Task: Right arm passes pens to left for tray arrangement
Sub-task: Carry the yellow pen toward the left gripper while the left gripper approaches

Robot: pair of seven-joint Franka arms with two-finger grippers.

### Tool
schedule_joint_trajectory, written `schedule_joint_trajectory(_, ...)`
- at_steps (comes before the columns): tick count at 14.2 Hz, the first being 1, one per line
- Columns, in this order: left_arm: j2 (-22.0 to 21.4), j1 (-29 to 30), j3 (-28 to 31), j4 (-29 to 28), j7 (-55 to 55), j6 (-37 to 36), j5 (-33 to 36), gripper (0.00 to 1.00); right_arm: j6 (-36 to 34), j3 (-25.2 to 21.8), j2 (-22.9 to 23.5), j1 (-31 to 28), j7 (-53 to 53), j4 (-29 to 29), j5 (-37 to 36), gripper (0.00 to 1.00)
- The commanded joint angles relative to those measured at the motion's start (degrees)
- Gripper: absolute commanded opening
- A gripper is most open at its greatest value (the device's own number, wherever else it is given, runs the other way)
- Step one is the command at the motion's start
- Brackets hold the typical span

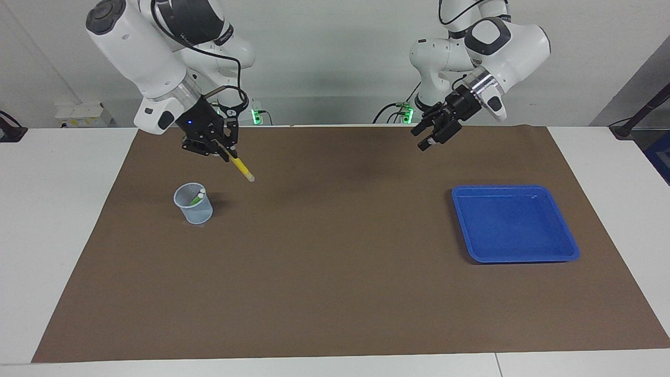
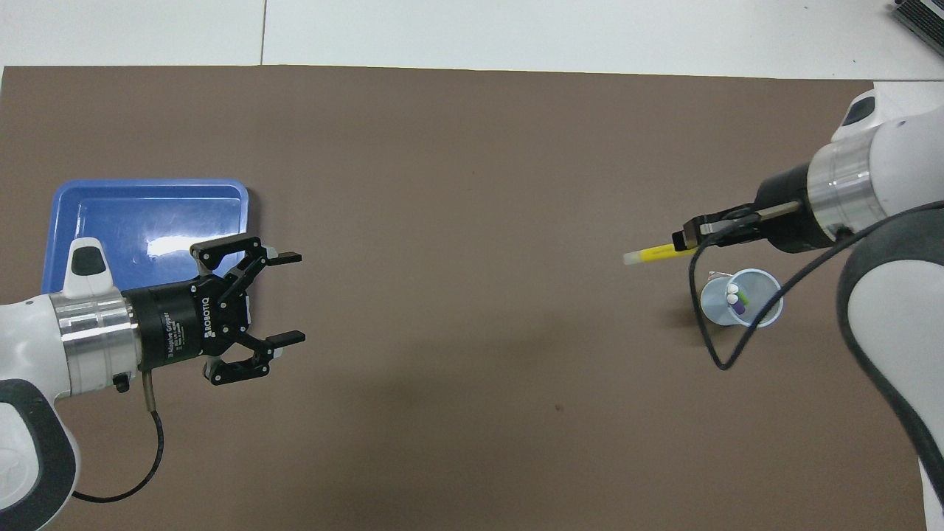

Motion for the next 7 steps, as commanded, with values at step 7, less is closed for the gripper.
schedule_joint_trajectory(7,1.3,-13.3,-0.2,-0.2,-15.0,18.2,-5.1,1.0,20.8,12.5,-0.9,2.3,29.6,-7.7,9.2,0.0)
